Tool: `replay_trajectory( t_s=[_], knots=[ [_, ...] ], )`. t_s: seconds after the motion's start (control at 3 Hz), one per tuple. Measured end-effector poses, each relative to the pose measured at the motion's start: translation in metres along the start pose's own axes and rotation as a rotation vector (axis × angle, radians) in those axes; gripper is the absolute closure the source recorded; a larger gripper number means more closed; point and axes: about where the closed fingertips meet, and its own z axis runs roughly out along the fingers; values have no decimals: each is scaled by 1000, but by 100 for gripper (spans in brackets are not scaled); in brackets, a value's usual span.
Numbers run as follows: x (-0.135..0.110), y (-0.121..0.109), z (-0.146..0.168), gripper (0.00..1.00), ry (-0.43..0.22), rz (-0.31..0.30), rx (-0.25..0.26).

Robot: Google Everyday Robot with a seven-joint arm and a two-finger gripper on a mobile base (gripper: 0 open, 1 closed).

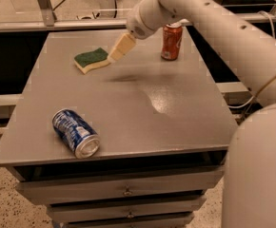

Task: Move sponge near coke can

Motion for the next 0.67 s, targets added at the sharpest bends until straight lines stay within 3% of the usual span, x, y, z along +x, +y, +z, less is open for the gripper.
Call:
replay_trajectory(
  t_s=[0.33,0.67],
  knots=[
    [-19,14,55,0,-58,53,-115],
    [-18,28,80,0,-59,90,-190]
  ],
)
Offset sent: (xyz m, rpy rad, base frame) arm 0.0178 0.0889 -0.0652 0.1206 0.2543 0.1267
